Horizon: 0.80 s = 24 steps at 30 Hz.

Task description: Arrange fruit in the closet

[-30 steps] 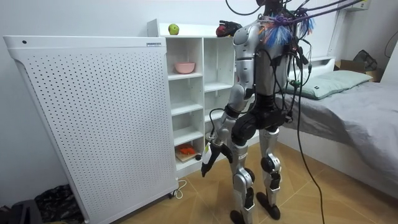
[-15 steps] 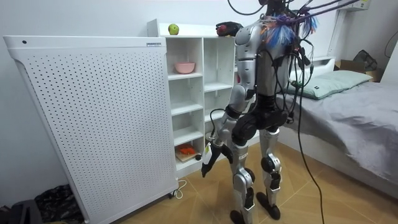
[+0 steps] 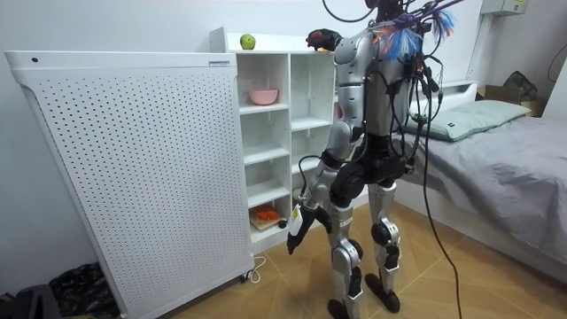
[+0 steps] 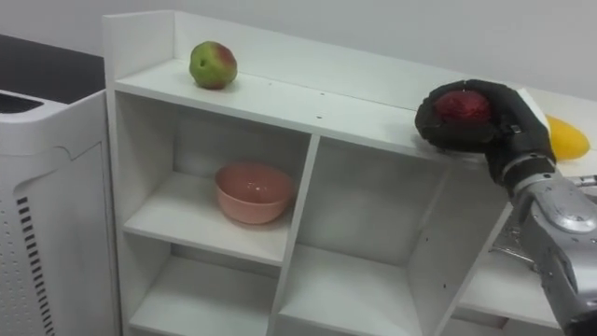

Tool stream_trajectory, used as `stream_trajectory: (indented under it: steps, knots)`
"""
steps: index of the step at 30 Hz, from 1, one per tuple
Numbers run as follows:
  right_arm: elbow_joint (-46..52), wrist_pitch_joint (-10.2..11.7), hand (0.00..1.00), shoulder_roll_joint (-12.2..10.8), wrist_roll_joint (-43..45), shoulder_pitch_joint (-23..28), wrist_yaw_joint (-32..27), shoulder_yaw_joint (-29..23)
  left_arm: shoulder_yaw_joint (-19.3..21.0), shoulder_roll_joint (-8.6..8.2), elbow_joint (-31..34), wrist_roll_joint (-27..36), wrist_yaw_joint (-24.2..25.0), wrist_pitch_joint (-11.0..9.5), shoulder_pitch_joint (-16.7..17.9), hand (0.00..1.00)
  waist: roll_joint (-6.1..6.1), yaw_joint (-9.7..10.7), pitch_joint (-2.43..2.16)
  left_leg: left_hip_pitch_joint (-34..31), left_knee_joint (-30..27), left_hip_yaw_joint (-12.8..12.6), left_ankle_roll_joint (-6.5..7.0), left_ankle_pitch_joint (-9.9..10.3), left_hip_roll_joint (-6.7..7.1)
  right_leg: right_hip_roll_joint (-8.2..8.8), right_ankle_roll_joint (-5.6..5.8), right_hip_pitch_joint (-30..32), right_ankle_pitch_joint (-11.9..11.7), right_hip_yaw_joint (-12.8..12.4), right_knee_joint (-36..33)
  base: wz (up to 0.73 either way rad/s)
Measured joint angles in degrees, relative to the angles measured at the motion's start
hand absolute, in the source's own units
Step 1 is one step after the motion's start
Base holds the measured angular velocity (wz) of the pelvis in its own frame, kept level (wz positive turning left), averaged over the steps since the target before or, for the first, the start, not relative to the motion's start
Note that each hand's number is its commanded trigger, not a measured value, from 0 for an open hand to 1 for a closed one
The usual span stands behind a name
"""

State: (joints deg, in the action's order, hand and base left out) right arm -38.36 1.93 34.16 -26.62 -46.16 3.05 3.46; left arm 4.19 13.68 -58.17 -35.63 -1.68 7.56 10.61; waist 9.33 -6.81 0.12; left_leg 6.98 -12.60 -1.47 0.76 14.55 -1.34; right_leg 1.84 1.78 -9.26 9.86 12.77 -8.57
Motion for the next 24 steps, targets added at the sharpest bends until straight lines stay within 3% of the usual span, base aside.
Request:
stream_trajectory:
  steps: [10,17,18,23,24]
  knots:
    - [1.63,-0.39,1.0,0.03,-5.65,0.11,-0.34,2.48,-0.11,0.94,0.0,0.04,0.23,0.01,-0.07,0.0,0.21,0.13,0.09,-0.41,-0.04,-0.33,-0.08,-0.04,-0.25,-0.09,0.0,0.39,0.0,-0.08,-0.07,-0.03]
    - [21.64,-1.34,1.0,-0.42,-6.15,5.32,2.21,4.94,-2.1,0.79,0.0,0.05,-0.46,-0.23,-0.63,0.0,-0.87,0.42,-0.25,-1.35,-0.2,-1.48,-0.09,-0.05,-0.03,-0.16,-0.15,1.93,-0.09,-0.97,-0.08,-0.07]
    - [24.76,-1.36,1.0,-0.5,-5.26,6.23,2.86,5.35,-2.15,0.62,-0.04,0.0,-0.46,-0.26,-1.06,0.0,-1.52,0.35,0.04,-1.27,-0.18,-1.56,-0.09,-0.05,0.01,-0.12,-0.16,1.91,-0.1,-1.44,-0.06,-0.03]
    - [37.1,-1.43,1.0,-1.55,-2.45,12.53,5.06,6.35,-2.26,0.12,-1.27,0.0,-1.97,-0.78,-1.3,0.0,-2.63,-0.47,0.11,-0.79,0.01,-1.99,-0.08,-0.06,-0.09,0.02,-0.16,1.73,-0.1,-1.74,-0.07,-0.06]
    - [38.99,-1.44,1.0,-2.59,-1.92,13.44,5.78,6.54,-2.26,0.03,-1.26,0.0,-1.98,-0.77,-1.03,0.0,-2.91,-0.42,0.1,-0.77,0.01,-2.48,-0.08,-0.06,-0.16,0.03,-0.16,1.89,-0.1,-1.83,-0.06,-0.14]
